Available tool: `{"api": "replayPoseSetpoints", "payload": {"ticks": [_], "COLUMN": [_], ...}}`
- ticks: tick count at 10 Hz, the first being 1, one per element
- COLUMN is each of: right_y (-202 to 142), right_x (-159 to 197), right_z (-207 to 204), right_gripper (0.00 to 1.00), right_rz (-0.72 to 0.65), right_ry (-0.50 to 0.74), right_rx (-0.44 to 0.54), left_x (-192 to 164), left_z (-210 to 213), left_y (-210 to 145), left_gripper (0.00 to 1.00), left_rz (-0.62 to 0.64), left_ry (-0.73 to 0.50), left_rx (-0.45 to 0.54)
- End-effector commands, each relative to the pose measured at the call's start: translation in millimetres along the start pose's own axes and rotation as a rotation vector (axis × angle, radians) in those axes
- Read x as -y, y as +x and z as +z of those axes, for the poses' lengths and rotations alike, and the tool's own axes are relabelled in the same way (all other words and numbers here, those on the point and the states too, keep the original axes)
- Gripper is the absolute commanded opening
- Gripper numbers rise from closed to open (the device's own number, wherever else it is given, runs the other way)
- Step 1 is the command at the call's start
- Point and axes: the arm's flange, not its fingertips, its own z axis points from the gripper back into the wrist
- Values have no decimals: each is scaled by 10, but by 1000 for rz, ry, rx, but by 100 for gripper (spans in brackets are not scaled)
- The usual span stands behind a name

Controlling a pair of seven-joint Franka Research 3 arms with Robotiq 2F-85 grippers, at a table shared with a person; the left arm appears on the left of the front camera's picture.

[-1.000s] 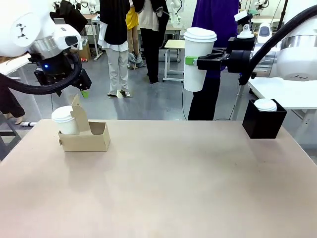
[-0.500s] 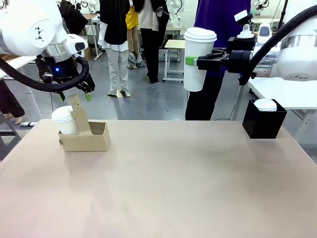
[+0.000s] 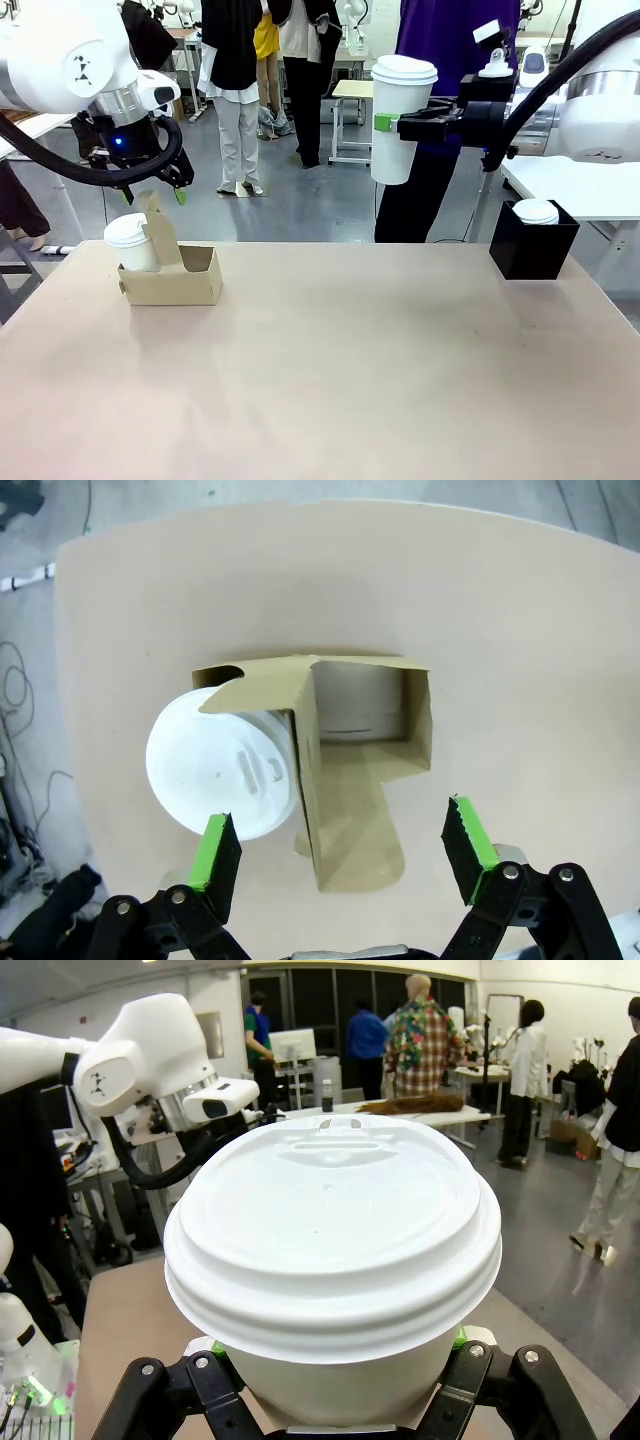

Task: Pour a drink into a cup and package it in a carrier.
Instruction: Position the Cup Carrier in the center of the table.

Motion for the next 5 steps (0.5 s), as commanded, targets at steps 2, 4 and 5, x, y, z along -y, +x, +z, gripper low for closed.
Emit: {"api": "replayPoseSetpoints", "payload": {"ticks": [2, 4, 5], "right_y": [39, 39, 39], "right_x": [-8, -8, -8], "right_z": [-30, -30, -30], "right_gripper": [80, 80, 80], "right_rz": [5, 5, 5], "right_ry": [-7, -7, -7], "right_rx": [0, 0, 0], "left_x": [-10, -46, -55], "left_z": [-62, -73, -80], "left_y": [170, 194, 205], "left_gripper": [100, 42, 0], "left_rz": [89, 109, 113], "left_ry": [17, 4, 10], "left_rx": [-28, -25, -29]}}
